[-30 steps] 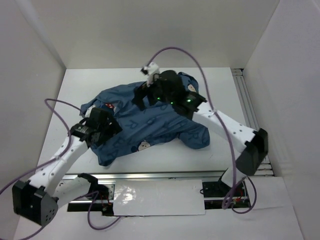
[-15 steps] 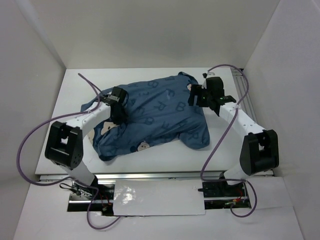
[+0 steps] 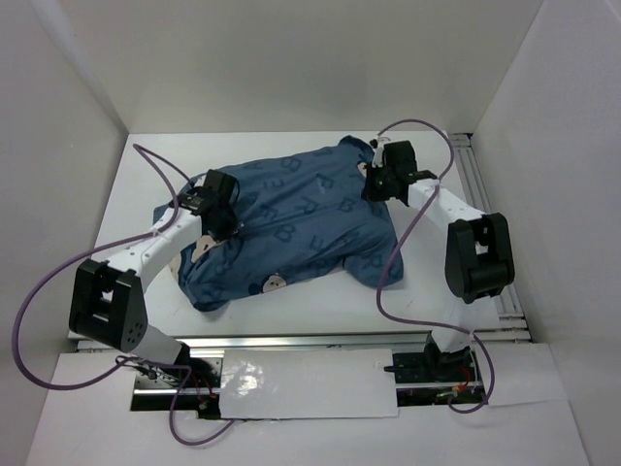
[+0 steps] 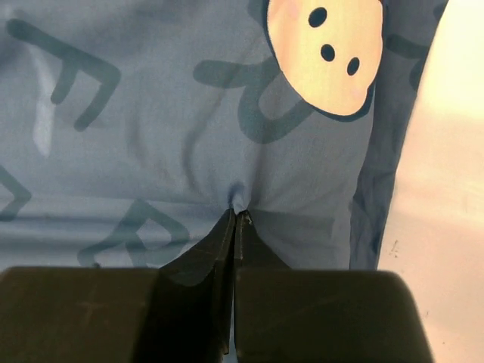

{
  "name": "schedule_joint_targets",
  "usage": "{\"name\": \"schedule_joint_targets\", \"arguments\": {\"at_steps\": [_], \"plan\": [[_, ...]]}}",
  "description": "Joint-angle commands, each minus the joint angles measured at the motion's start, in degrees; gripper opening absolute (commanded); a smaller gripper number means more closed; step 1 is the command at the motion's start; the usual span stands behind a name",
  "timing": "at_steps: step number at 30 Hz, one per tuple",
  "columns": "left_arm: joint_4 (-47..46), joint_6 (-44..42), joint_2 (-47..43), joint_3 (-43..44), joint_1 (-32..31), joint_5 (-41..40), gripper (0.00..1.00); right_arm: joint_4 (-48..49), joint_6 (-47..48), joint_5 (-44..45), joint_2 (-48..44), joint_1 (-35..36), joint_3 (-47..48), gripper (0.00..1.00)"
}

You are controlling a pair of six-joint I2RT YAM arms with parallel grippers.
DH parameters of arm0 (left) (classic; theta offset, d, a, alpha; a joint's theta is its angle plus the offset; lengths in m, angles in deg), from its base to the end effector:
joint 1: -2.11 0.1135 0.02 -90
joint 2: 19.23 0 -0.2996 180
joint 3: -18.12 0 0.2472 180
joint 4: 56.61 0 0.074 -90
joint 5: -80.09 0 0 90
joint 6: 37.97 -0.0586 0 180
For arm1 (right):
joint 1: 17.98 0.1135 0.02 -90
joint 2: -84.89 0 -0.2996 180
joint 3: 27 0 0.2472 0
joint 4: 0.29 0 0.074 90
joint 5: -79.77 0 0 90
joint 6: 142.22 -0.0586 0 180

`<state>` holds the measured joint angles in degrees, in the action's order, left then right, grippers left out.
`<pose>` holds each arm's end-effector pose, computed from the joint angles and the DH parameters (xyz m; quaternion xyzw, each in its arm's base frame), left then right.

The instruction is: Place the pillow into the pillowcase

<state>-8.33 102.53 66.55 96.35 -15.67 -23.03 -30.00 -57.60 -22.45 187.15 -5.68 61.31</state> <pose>0.3056 -0.0840 0.2714 -0.2997 0.9017 -0.0734 0.3029 0.4062 0.1013 0.2560 -0.0970 0.9099 0.1568 0.3715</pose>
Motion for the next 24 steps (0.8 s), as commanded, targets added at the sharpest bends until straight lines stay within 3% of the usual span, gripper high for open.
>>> {"name": "schedule_joint_targets", "arguments": {"at_steps": [1, 6, 8, 11, 12, 16, 19, 24], "plan": [[-2.69, -2.59, -2.81, -0.29, 0.55, -0.42, 0.0, 0.81, 1.08, -0.96, -0.65, 3.96, 3.26, 0.0], [-4.27, -4.88, -1.5, 3.48, 0.55, 3.63, 0.0, -2.0, 3.37, 20.16, -6.0, 11.25, 12.73, 0.0], [-4.96, -6.2, -0.96, 5.33, 0.55, 4.15, 0.0, -4.45, 3.37, 24.69, -7.15, 12.92, 19.32, 0.0], [-5.67, -8.22, -0.96, 9.63, 0.55, 4.16, 0.0, -9.64, 4.42, 39.96, -7.78, 16.51, 27.66, 0.0], [-5.67, -8.92, -0.96, 10.86, 0.55, 3.29, 0.0, -11.65, 4.42, 49.66, -6.82, 17.49, 29.87, 0.0], [-5.67, -10.33, 0.17, 16.92, 0.55, 2.14, 0.0, -23.69, 0.4, 67.56, -1.82, 22.59, 37.88, 0.0], [-5.67, -10.95, 1.66, 19.04, 0.55, 2.14, 0.0, -28.99, -1.9, 60.96, 0.48, 22.6, 37.81, 0.0], [-6.73, -14.1, 7.64, 23.0, 1.08, 0.91, 0.0, -22.34, -3.31, 45.12, 6.01, 17.52, 26.75, 0.03]]}}
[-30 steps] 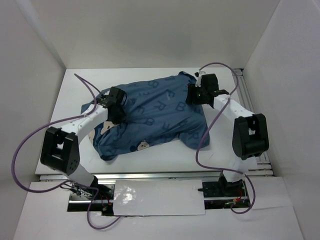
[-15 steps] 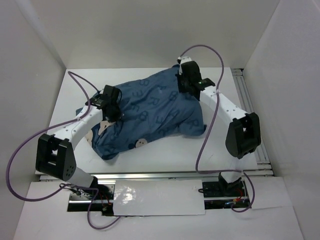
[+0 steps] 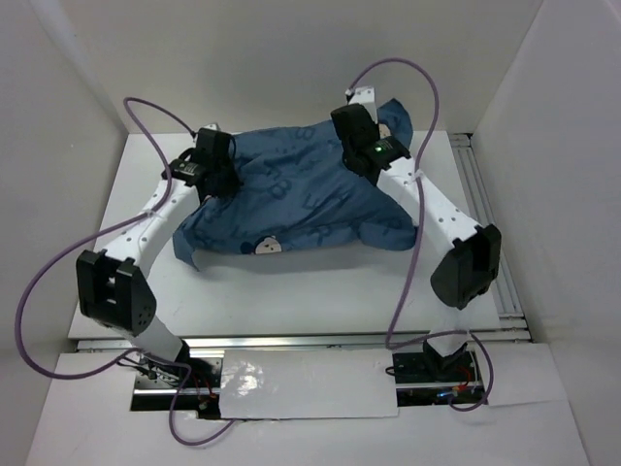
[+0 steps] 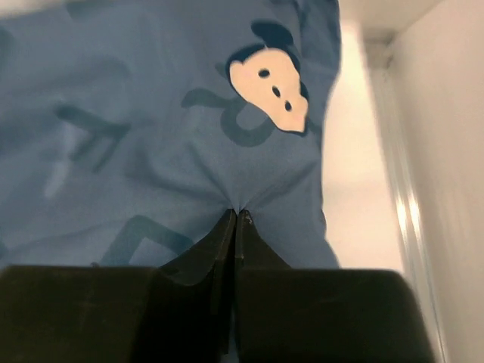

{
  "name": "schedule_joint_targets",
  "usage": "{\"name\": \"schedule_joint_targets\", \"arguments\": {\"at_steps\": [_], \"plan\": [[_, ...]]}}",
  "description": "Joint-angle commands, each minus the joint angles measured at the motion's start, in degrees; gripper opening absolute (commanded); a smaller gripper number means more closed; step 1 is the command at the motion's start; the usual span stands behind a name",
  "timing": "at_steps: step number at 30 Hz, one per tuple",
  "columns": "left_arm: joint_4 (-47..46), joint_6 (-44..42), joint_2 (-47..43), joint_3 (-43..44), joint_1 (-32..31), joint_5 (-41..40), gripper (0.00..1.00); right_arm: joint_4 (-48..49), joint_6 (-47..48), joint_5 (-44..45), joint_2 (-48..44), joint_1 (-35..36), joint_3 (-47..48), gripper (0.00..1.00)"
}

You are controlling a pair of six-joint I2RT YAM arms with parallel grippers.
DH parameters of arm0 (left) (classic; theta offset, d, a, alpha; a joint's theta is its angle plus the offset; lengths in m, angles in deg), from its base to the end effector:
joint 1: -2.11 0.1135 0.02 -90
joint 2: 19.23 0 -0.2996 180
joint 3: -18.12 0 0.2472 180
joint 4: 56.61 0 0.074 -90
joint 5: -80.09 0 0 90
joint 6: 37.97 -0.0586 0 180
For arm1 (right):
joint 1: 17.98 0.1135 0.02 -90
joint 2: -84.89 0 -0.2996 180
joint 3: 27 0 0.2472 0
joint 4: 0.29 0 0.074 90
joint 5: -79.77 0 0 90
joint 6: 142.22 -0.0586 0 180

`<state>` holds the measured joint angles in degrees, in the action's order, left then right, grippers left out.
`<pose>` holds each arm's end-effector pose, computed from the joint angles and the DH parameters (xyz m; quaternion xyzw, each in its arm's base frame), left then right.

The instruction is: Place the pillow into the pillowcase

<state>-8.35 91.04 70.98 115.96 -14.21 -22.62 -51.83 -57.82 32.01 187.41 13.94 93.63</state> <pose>0.3545 -0.0904 0.3605 -0.2230 0.8763 -0.1036 0.4143 0.3755 0.1875 0.4181 -0.0208 0.8387 -0.1583 0.5206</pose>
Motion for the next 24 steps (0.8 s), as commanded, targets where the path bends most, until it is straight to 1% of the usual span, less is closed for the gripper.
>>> {"name": "schedule_joint_targets", "arguments": {"at_steps": [1, 2, 3, 4, 5, 7, 8, 9, 10, 11, 12, 13, 14, 15, 16, 17, 18, 19, 20, 22, 24], "plan": [[-6.71, -3.31, 6.78, 4.18, -0.38, 0.49, 0.07, 0.57, -2.57, -10.93, 7.24, -2.74, -6.21, 0.1], [-6.71, -4.89, 8.73, 5.93, 0.23, 0.49, 0.23, 1.28, -1.96, -13.56, 10.13, -3.44, -6.21, 0.35], [-3.66, -4.9, 10.75, 7.43, 0.23, 0.49, 0.37, 0.59, -1.95, -14.8, 11.46, -4.58, -4.3, 0.46], [-0.93, -4.9, 12.77, 9.27, 1.28, 1.19, 0.52, -0.55, -1.95, -15.69, 12.52, -5.11, -2.98, 0.52], [1.96, -3.95, 15.75, 12.16, 2.68, 1.98, 0.65, -2.48, -3.0, -16.22, 13.05, -5.12, -1.83, 0.59], [6.45, -1.84, 16.4, 12.8, 4.09, 1.38, 0.8, -1.36, -3.53, -16.22, 10.96, -5.64, -3.21, 0.72], [6.48, -1.22, 15.35, 11.85, 5.67, 1.37, 0.9, 0.04, -3.53, -17.62, 9.12, -5.64, -5.23, 0.79], [5.95, -0.51, 14.04, 9.31, 6.55, 1.37, 1.0, 1.62, -3.53, -21.28, 4.84, -6.25, -7.42, 0.84], [5.43, -0.51, 10.46, 7.63, 7.34, 2.07, 1.0, 4.59, -4.23, -23.58, 2.45, -7.3, -12.4, 0.88], [4.73, 0.97, 8.42, 5.88, 9.18, 2.07, 1.0, 6.02, -5.8, -28.22, -2.36, -8.1, -14.98, 0.93], [4.72, 1.86, 6.22, 2.12, 10.07, 2.08, 1.0, 7.42, -6.86, -30.53, -4.85, -8.97, -17.7, 0.94], [4.72, 2.65, 4.11, 0.08, 11.03, 2.08, 1.0, 10.31, -8.09, -32.38, -7.22, -10.9, -23.38, 0.94], [4.72, 3.35, -0.26, -2.12, 12.96, 2.08, 1.0, 11.47, -10.8, -33.87, -9.6, -11.87, -26.05, 0.94], [4.72, 5.19, -2.48, -4.49, 13.93, 1.2, 1.0, 12.52, -12.05, -35.11, -11.88, -12.67, -28.86, 0.95], [4.72, 6.34, -4.59, -9.73, 14.81, 0.59, 1.0, 14.54, -13.19, -37.03, -16.52, -13.46, -31.5, 0.95], [4.72, 7.83, -6.7, -12.39, 15.78, -0.03, 1.0, 14.56, -14.59, -37.05, -18.65, -14.68, -36.57, 0.95], [5.59, 9.32, -10.29, -15.12, 17.79, -0.56, 1.0, 15.43, -17.22, -37.05, -20.5, -15.22, -38.97, 0.95], [6.47, 12.47, -11.8, -20.8, 18.85, -1.17, 1.0, 15.96, -18.2, -37.05, -24.09, -15.22, -41.17, 0.95], [6.48, 13.89, -13.12, -23.73, 20.0, -1.18, 1.0, 15.96, -19.34, -37.05, -25.6, -16.53, -45.02, 0.95], [6.48, 17.84, -16.1, -30.83, 24.04, -1.18, 1.0, 15.96, -21.46, -37.05, -28.76, -17.59, -48.04, 0.96], [6.48, 19.44, -17.43, -34.38, 26.5, -1.18, 1.0, 15.96, -22.08, -37.05, -29.39, -19.17, -51.12, 0.96]]}}
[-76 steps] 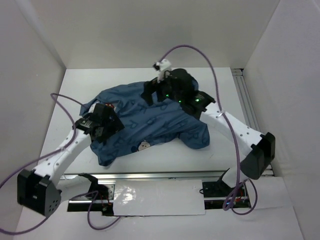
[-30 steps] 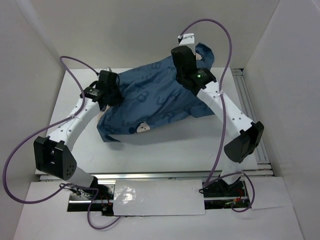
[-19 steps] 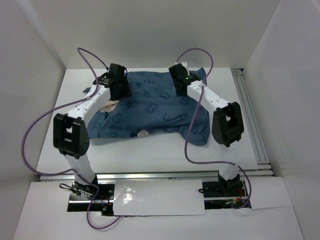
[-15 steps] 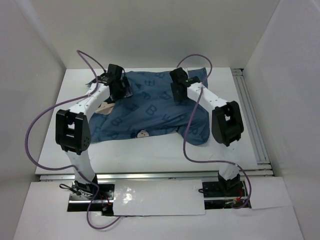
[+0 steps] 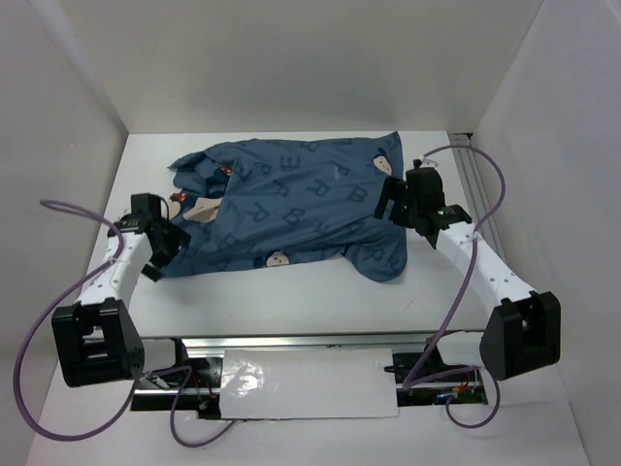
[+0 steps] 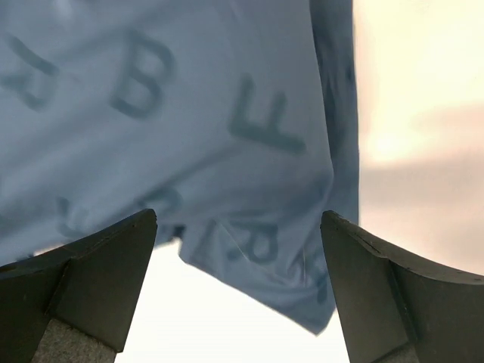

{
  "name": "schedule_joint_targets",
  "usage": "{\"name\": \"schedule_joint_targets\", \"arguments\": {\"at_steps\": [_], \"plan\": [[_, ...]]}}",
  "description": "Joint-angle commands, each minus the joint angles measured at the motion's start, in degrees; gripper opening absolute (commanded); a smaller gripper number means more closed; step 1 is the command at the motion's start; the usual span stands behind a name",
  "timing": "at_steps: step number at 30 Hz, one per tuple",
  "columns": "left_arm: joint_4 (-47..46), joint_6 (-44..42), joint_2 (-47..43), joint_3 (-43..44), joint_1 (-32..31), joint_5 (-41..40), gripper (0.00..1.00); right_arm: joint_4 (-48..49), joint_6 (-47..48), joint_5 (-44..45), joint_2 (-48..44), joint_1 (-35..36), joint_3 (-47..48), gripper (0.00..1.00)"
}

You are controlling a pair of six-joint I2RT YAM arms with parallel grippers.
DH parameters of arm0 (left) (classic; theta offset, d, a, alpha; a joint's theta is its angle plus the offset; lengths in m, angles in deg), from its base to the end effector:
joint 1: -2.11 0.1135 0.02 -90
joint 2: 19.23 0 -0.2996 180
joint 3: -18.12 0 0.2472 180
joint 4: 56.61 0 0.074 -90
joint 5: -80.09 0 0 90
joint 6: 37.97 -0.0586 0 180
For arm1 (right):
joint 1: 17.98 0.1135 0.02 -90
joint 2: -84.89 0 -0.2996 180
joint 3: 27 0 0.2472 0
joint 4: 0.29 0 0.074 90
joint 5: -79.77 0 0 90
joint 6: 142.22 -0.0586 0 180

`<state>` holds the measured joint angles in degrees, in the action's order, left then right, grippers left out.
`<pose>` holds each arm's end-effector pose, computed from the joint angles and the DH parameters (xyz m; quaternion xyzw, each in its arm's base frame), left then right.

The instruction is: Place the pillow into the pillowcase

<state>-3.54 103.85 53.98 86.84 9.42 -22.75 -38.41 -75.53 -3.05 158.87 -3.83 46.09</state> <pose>0.2465 0.0448 0.2703 -0.4980 0.8145 -0.0058 0.2976 0.2802 0.0631 0.3144 0.0988 0.8958 0.0844 0.4250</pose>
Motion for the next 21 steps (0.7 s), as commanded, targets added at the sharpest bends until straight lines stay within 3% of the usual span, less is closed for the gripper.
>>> {"name": "schedule_joint_targets", "arguments": {"at_steps": [1, 6, 13, 17, 18, 21], "plan": [[0.8, 7.33, -0.44, -6.67, 4.89, -1.57, 1.0, 1.76, -4.38, -3.39, -1.37, -1.41, -4.11, 0.96], [-8.15, 4.45, 0.96, -11.6, 9.73, -3.24, 1.0, -1.67, -1.31, -6.48, 0.47, -3.25, -5.26, 0.99], [-22.14, -0.21, 6.67, -15.21, 10.35, 5.1, 1.0, -2.91, -2.35, -5.69, -4.36, -4.31, -10.7, 1.0], [-24.25, -0.22, 11.33, -15.21, 10.35, 3.79, 0.96, -5.1, -2.35, -5.69, -7.26, -5.45, -12.63, 1.0], [-24.96, -0.22, 12.21, -15.21, 10.35, 3.79, 0.89, -5.71, -2.35, -6.38, -7.27, -5.45, -13.34, 1.0], [-26.01, -1.63, 14.07, -15.21, 10.88, 5.37, 0.11, -6.33, -2.35, -7.7, -7.97, -6.07, -14.13, 1.0]]}}
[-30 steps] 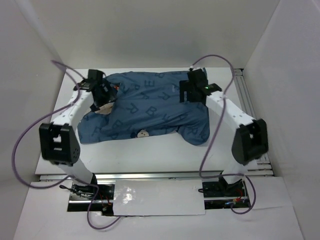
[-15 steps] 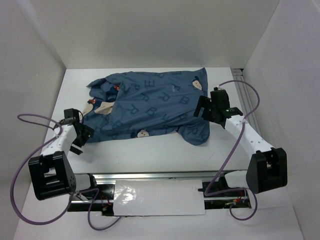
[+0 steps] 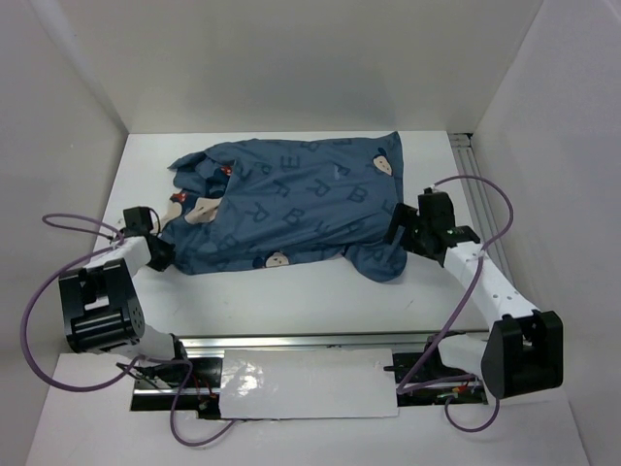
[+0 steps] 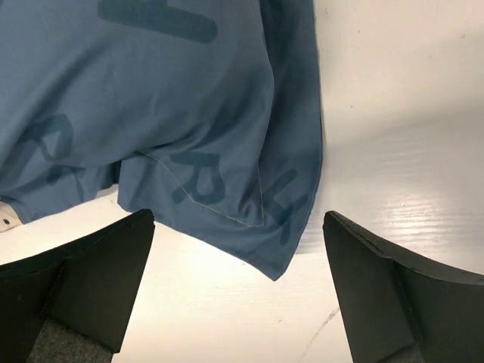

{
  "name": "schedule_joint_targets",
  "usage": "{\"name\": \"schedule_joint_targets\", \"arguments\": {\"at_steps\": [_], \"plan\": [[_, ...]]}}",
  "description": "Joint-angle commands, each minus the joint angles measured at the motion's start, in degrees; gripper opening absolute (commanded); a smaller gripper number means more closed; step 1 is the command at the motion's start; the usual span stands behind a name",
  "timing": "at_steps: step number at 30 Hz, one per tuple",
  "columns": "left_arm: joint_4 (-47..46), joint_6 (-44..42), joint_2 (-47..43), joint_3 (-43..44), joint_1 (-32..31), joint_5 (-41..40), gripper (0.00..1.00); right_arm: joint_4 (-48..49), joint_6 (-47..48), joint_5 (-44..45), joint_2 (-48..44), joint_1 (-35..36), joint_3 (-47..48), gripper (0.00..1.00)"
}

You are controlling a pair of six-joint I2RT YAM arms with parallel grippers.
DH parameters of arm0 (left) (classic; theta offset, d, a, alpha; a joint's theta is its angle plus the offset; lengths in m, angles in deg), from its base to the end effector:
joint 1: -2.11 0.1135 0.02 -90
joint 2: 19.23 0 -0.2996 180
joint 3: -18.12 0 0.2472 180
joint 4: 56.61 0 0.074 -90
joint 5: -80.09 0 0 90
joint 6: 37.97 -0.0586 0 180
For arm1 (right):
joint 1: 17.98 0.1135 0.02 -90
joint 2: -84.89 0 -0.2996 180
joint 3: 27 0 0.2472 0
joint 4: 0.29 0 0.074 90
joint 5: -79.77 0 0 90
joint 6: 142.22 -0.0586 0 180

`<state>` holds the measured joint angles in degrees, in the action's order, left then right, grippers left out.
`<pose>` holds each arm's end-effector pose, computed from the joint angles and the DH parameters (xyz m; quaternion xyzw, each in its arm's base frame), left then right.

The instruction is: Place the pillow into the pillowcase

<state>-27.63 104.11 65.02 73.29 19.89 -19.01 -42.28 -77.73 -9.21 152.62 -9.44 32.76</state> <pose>0.2598 0.0930 0.1795 -0.5666 0.7732 -0.0080 0.2846 0.2341 0.0341 0.2550 0.1416 0.9288 0.0922 0.3298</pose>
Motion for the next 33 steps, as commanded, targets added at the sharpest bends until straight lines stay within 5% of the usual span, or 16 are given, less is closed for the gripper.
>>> {"name": "schedule_joint_targets", "arguments": {"at_steps": [1, 16, 19, 21, 22, 23, 30, 33], "plan": [[-1.93, -1.89, 3.72, -1.66, 0.41, 2.24, 0.0, -2.47, -0.15, -1.54, -1.72, -0.45, -2.45, 1.0], [-4.83, -5.05, -7.51, -4.74, 0.41, 3.48, 0.0, 10.88, -2.34, -6.91, 10.84, 3.24, -9.15, 0.93], [-4.13, -5.58, -9.19, -5.26, 0.41, 4.18, 0.0, 13.52, -2.96, -9.62, 13.31, 3.86, -9.67, 0.73], [-3.52, -5.58, -10.76, -4.74, 0.41, 4.18, 0.0, 15.19, -3.49, -9.63, 14.36, 4.47, -9.68, 0.49], [-3.51, -5.58, -10.77, -4.74, 0.41, 4.18, 0.0, 16.77, -3.49, -9.63, 15.24, 4.99, -9.68, 0.13], [-3.51, -5.58, -11.38, -4.74, 0.41, 4.18, 0.0, 16.78, -3.49, -9.11, 15.24, 5.0, -9.68, 0.0], [0.0, -5.58, -14.81, -0.09, 0.41, 9.1, 0.0, 18.88, -0.78, 9.65, -1.06, 5.0, 3.74, 0.0], [0.0, -4.36, -18.76, 1.94, 0.41, 11.39, 0.0, 18.89, 4.41, 15.5, -2.68, 5.7, 19.11, 0.0]]}}
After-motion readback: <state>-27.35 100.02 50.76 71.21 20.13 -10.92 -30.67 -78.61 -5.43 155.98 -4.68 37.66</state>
